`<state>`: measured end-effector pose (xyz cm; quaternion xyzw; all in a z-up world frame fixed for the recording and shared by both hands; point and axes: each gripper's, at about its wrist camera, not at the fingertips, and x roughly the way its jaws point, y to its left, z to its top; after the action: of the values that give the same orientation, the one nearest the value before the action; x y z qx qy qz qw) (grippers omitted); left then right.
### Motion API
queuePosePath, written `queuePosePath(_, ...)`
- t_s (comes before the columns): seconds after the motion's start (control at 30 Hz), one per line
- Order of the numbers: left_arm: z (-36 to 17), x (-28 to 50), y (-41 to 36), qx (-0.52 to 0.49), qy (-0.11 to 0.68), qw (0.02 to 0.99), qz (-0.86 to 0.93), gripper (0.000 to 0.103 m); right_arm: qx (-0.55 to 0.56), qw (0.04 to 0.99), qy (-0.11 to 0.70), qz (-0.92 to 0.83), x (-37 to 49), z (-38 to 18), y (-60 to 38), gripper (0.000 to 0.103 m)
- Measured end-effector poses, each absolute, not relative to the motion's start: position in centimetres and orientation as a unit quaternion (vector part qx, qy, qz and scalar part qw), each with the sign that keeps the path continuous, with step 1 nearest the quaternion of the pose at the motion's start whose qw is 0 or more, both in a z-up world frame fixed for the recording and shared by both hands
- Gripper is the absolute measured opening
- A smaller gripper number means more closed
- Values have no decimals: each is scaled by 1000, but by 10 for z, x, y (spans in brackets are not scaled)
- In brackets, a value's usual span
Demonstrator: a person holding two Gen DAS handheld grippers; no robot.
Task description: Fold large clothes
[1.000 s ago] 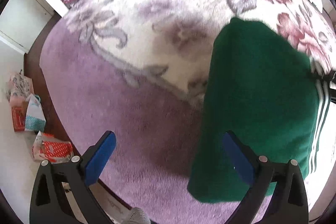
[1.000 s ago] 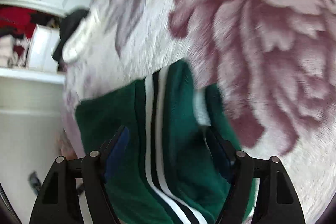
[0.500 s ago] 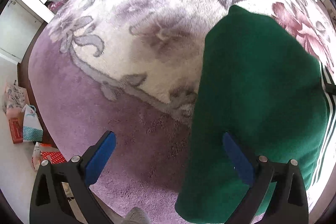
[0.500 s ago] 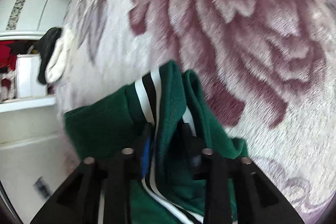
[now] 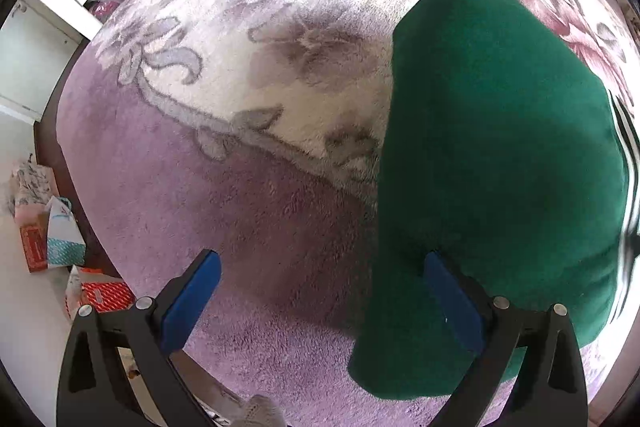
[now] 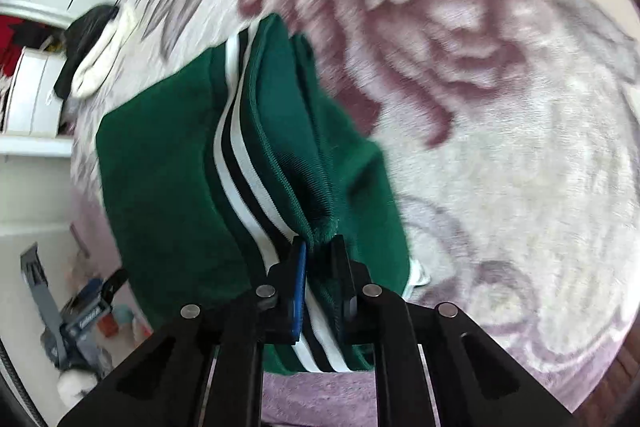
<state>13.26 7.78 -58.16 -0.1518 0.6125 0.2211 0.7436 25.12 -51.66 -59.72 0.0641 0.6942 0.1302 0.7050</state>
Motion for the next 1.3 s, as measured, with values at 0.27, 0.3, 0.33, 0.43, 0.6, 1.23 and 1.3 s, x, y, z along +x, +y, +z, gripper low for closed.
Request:
queuePosePath(0.27, -569, 125, 96, -183, 596, 747, 230, 103, 54, 698, 700, 142, 276, -605, -504, 46)
queuePosePath(0.3, -569, 126, 100, -187, 592, 749, 231, 103, 67, 706, 688, 155, 280, -602, -504, 69)
queuePosePath(0.33, -570, 127, 103, -189, 590, 750, 233, 103, 63, 705, 684, 176, 285, -605, -500, 95)
queuePosePath(0.43, -577, 135, 110, -190, 590, 749, 235, 103, 16, 692, 692, 206, 298, -629, -482, 103)
queuePosePath(0.6, -595, 146, 116, -218, 586, 752, 208, 103, 44, 626, 727, 277, 328, -694, -476, 103)
queuePosePath(1.23, -639, 179, 124, -417, 501, 758, -18, 90, 204, 511, 729, 408, 384, -748, -478, 103)
queuePosePath(1.3, -627, 190, 116, -385, 499, 777, -6, 78, 223, 508, 726, 406, 384, -748, -474, 84)
